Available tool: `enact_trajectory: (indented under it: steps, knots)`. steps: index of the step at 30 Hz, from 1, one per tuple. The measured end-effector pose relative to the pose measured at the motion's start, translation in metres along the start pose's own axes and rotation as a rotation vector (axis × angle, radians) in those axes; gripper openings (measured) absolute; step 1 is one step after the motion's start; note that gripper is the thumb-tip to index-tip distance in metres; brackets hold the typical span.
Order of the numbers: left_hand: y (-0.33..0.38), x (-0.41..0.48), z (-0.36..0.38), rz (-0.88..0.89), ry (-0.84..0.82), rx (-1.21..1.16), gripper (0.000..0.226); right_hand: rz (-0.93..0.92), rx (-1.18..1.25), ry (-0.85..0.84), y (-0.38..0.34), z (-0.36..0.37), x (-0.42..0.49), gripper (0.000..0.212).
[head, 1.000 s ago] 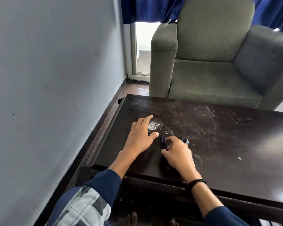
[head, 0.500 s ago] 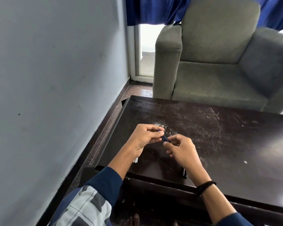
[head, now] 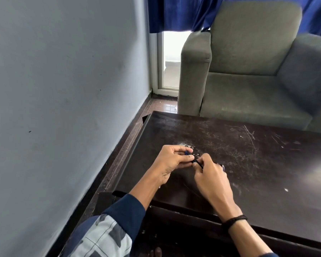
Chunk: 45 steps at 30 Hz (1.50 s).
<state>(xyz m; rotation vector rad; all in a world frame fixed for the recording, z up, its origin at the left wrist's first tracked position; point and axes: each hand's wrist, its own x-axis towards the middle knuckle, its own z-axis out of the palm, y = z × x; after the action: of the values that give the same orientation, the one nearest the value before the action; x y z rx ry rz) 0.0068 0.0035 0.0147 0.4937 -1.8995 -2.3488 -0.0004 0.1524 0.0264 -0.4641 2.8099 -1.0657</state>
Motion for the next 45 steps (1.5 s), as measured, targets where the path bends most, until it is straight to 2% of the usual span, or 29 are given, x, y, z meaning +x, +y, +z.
enact_trajectory:
  steps: [7, 15, 23, 27, 31, 33, 39, 45]
  knots:
    - [0.0, -0.001, 0.002, -0.004, 0.008, -0.009, 0.026, 0.054, -0.026, 0.009, -0.005, -0.003, -0.004, 0.015]
    - [0.005, 0.002, -0.006, 0.022, 0.006, -0.025, 0.024, 0.169, 0.032, 0.092, -0.004, -0.002, -0.001, 0.032]
    - [0.006, 0.01, -0.014, 0.043, 0.139, 0.013, 0.022, 0.137, -0.063, -0.04, 0.008, -0.001, 0.01, 0.022]
    - [0.004, 0.017, -0.022, 0.042, 0.205, 0.255, 0.026, 0.195, 0.009, -0.046, 0.016, -0.007, 0.017, 0.021]
    - [-0.008, 0.017, -0.016, -0.014, 0.093, 0.626, 0.041, 0.25, 0.125, -0.001, 0.018, -0.014, 0.022, 0.023]
    - [-0.012, 0.016, -0.011, -0.018, 0.046, 0.77, 0.042, 0.288, 0.187, 0.027, 0.02, -0.015, 0.024, 0.024]
    - [-0.018, 0.014, -0.004, -0.012, 0.058, 0.97, 0.035, 0.332, 0.365, 0.069, 0.027, -0.011, 0.029, 0.026]
    - [-0.021, 0.014, -0.002, -0.007, 0.065, 1.054, 0.035, 0.352, 0.392, 0.051, 0.031, -0.008, 0.031, 0.029]
